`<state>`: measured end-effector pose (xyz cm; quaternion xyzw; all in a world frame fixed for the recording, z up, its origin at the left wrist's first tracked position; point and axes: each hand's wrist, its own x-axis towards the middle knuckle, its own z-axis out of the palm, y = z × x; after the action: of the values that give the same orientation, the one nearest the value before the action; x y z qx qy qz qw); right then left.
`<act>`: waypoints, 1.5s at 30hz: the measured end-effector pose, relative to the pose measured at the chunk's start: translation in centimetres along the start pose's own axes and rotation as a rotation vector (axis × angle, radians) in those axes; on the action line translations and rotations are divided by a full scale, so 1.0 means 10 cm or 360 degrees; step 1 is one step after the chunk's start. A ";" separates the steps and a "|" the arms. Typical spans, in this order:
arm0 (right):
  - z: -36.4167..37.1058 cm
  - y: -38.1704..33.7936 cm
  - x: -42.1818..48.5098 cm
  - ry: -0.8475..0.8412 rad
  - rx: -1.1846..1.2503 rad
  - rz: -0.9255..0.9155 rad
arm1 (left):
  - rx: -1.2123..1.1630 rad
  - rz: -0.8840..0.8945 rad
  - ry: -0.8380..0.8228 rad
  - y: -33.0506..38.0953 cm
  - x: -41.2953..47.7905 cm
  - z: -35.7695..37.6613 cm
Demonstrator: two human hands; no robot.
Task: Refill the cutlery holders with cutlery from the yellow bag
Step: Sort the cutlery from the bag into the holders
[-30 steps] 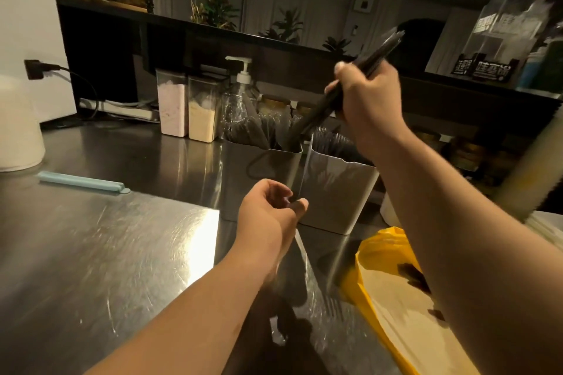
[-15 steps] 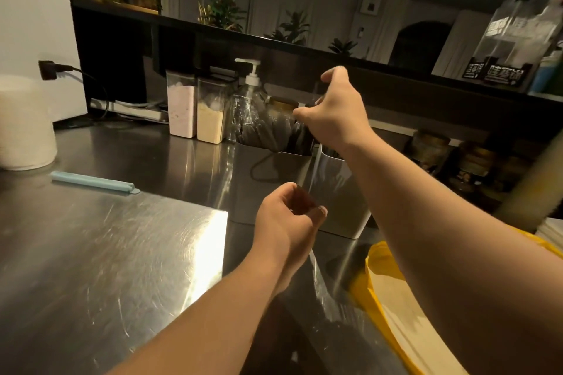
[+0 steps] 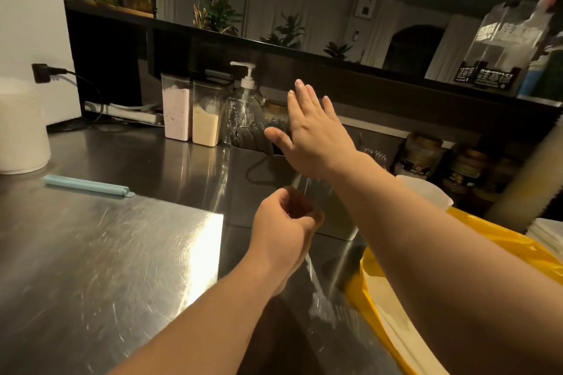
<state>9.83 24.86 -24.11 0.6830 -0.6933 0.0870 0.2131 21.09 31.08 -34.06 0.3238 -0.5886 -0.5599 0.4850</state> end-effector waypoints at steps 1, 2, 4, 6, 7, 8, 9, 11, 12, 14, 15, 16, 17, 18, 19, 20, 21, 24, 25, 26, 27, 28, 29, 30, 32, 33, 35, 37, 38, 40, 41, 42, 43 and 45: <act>0.00 -0.01 0.02 0.0045 0.0048 0.0031 | -0.0012 -0.0013 -0.0001 0.00 -0.01 0.00; -0.02 -0.02 0.04 0.0034 0.0098 0.0074 | -0.0017 -0.0025 -0.0004 0.00 -0.01 0.00; -0.03 -0.04 0.06 -0.0082 0.0184 0.0150 | -0.0035 -0.0056 -0.0015 0.00 -0.02 -0.01; -0.02 -0.08 0.04 -0.0140 0.0200 0.0148 | -0.0005 -0.0094 -0.0001 0.01 -0.02 0.01; -0.01 -0.09 0.03 -0.0142 0.0173 0.0108 | 0.0042 -0.0113 0.0023 0.01 -0.01 0.01; -0.01 -0.09 0.03 -0.0142 0.0136 0.0065 | 0.0107 -0.0123 0.0044 0.01 0.00 0.03; -0.02 -0.08 0.05 -0.0139 0.0112 0.0046 | 0.0171 -0.0128 0.0054 0.02 0.00 0.03; -0.04 -0.06 0.08 -0.0055 0.0144 0.0084 | 0.0222 -0.0122 0.0045 0.01 -0.01 0.04; -0.04 -0.06 0.09 -0.0045 0.0168 0.0111 | 0.0216 -0.0110 0.0035 0.00 -0.01 0.04; -0.05 -0.09 0.12 -0.0174 0.0240 0.0131 | 0.0167 -0.0056 -0.0001 -0.01 -0.04 0.02; -0.06 -0.12 0.14 -0.0261 0.0335 0.0131 | 0.0143 -0.0015 -0.0021 -0.02 -0.05 0.02; -0.08 -0.15 0.16 -0.0305 0.0467 0.0142 | 0.0148 0.0020 -0.0029 -0.03 -0.05 0.03; -0.12 -0.17 0.16 -0.0277 0.0602 0.0149 | 0.0173 0.0032 -0.0023 -0.03 -0.05 0.03; -0.19 -0.17 0.13 -0.0162 0.0709 0.0145 | 0.0191 0.0024 -0.0024 -0.04 -0.04 0.04; -0.27 -0.14 0.05 0.0018 0.0768 0.0135 | 0.0189 0.0016 -0.0044 -0.05 -0.04 0.05; -0.34 -0.10 -0.06 0.0201 0.0816 0.0103 | 0.0185 0.0013 -0.0070 -0.06 -0.03 0.04; -0.40 -0.02 -0.24 0.0339 0.0878 0.0079 | 0.0187 0.0011 -0.0111 -0.08 -0.04 0.04; -0.51 0.37 -0.93 0.0508 0.0962 0.0086 | 0.0195 0.0056 -0.0277 -0.11 -0.08 0.05; -0.52 0.55 -1.15 0.0498 0.0941 0.0145 | 0.0276 0.0087 -0.0328 -0.12 -0.09 0.06; -0.53 0.77 -1.42 0.0458 0.0928 0.0245 | 0.0406 0.0116 -0.0389 -0.14 -0.16 0.13; -0.53 0.92 -1.58 0.0408 0.0928 0.0349 | 0.0513 0.0164 -0.0431 -0.13 -0.18 0.13; -0.51 1.08 -1.76 0.0367 0.0899 0.0489 | 0.0570 0.0207 -0.0509 -0.13 -0.23 0.17; -0.51 1.24 -1.95 0.0340 0.0854 0.0655 | 0.0568 0.0216 -0.0618 -0.12 -0.29 0.26; -0.49 1.39 -2.11 0.0341 0.0768 0.0786 | 0.0582 0.0207 -0.0730 -0.09 -0.35 0.36; -0.39 1.58 -2.35 0.0320 0.0464 0.0931 | 0.0735 0.0182 -0.0938 -0.04 -0.46 0.55; -0.33 1.60 -2.39 0.0278 0.0300 0.0981 | 0.0888 0.0209 -0.1022 -0.01 -0.49 0.61; -0.19 1.72 -2.49 0.0167 0.0159 0.1146 | 0.1186 0.0259 -0.1117 0.02 -0.55 0.89; -0.07 1.88 -2.55 -0.0027 0.0210 0.1369 | 0.1361 0.0307 -0.1096 0.00 -0.58 1.18; -0.02 1.97 -2.59 -0.0130 0.0234 0.1464 | 0.1407 0.0292 -0.1055 -0.04 -0.59 1.32; 0.10 2.14 -2.68 -0.0300 0.0280 0.1579 | 0.1342 0.0195 -0.0898 -0.15 -0.64 1.45; 0.15 2.21 -2.75 -0.0355 0.0320 0.1620 | 0.1300 0.0138 -0.0819 -0.20 -0.67 1.48; 0.21 2.26 -2.79 -0.0379 0.0369 0.1661 | 0.1310 0.0096 -0.0772 -0.24 -0.71 1.48; 0.25 2.29 -2.80 -0.0382 0.0407 0.1676 | 0.1370 0.0094 -0.0766 -0.29 -0.74 1.46; 0.30 2.30 -2.78 -0.0345 0.0472 0.1626 | 0.1485 0.0163 -0.0792 -0.36 -0.81 1.43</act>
<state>-14.01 50.13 -34.39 0.2870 -0.9353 0.2054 -0.0277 9.76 42.89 -37.90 0.3334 -0.8875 -0.2740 0.1618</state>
